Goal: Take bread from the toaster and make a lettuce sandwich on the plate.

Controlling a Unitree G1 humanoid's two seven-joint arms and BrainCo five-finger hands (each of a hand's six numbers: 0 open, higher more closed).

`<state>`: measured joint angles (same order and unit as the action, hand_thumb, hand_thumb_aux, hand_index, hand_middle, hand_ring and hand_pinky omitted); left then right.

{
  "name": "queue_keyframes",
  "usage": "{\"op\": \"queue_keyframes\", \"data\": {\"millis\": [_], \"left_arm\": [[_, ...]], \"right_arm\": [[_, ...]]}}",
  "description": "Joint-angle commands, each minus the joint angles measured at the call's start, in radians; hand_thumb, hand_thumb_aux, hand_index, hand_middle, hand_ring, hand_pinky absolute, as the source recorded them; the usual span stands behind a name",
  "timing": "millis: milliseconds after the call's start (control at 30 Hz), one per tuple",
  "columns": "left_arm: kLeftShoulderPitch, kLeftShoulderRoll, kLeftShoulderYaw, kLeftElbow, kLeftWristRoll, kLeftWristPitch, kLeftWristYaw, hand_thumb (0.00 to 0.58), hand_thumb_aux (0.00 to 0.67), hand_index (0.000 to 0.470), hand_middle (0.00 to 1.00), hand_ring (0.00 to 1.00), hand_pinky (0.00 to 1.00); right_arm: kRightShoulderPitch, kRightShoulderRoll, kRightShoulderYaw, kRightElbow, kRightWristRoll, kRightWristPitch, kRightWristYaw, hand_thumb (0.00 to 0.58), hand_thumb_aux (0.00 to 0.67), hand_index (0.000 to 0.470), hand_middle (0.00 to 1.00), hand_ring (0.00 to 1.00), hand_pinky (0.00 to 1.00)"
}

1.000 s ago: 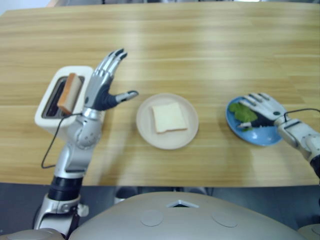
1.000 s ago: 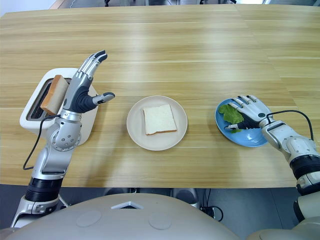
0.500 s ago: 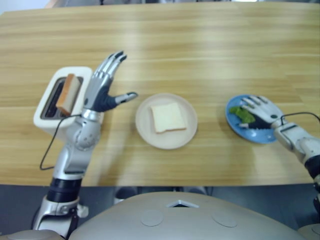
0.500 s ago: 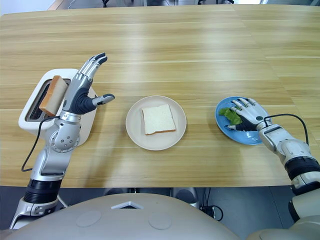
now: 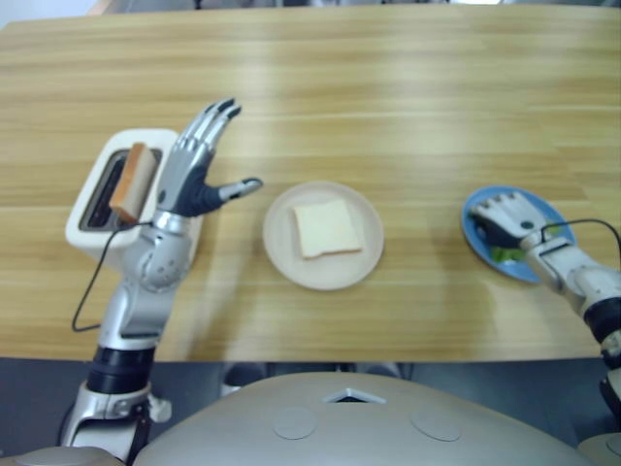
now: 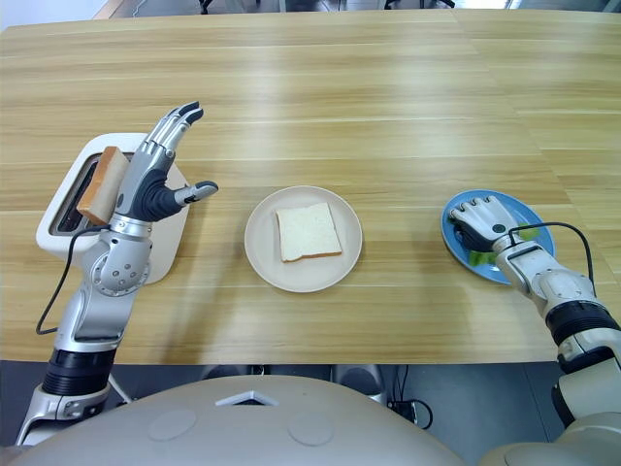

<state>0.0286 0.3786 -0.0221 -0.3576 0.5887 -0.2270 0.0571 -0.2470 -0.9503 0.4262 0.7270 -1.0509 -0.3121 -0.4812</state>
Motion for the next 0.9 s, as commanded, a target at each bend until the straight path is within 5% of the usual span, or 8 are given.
{"op": "queue_keyframes", "data": {"millis": [33, 900], "left_arm": [[0.001, 0.009, 0.0, -0.001, 0.017, 0.002, -0.012, 0.0, 0.0, 0.0, 0.0, 0.0, 0.0], [-0.028, -0.011, -0.041, 0.009, 0.039, -0.002, -0.022, 0.0, 0.0, 0.0, 0.0, 0.0, 0.0]], "right_arm": [[0.004, -0.012, 0.006, -0.023, -0.009, 0.012, -0.044, 0.58, 0.67, 0.46, 1.0, 1.0, 1.0], [0.088, -0.069, -0.071, -0.232, 0.006, 0.07, -0.201, 0.58, 0.67, 0.46, 1.0, 1.0, 1.0]]}}
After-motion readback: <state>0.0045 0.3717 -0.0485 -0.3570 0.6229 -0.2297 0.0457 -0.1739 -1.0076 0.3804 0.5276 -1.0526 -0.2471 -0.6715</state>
